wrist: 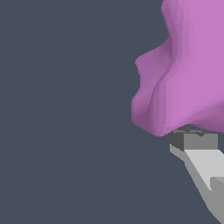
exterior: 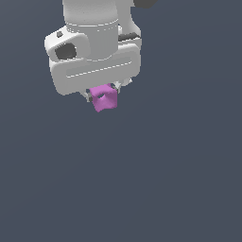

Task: Pick up the object and move it to a goal position.

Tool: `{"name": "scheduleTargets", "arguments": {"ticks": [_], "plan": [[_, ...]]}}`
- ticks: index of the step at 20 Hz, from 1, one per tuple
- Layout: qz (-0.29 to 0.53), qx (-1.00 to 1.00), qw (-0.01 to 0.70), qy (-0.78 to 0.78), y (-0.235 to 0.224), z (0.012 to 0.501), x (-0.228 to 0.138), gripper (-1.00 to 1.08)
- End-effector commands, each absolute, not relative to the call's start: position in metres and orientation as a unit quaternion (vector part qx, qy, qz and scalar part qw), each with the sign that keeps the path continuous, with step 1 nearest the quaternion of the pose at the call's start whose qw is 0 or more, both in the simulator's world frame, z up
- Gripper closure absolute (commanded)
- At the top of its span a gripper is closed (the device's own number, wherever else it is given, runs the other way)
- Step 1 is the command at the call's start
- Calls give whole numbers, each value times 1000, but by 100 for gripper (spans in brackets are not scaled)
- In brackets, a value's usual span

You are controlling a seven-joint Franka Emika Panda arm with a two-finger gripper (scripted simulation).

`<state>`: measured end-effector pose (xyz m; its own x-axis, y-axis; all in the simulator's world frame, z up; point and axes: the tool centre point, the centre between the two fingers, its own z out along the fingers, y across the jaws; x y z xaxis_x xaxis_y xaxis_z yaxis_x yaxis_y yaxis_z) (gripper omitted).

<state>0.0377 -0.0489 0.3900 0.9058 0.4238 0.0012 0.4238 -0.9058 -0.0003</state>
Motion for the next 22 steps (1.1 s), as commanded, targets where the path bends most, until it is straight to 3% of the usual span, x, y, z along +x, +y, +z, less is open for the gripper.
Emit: {"name": "scheduleTargets", "arguments": {"ticks": [1,11,22], "plan": [[0,-976,0,-217,-51,405,42,108],[0,-976,0,-217,-57,447,57,108],[0,-976,0,-217,-59,461,62,108]]}}
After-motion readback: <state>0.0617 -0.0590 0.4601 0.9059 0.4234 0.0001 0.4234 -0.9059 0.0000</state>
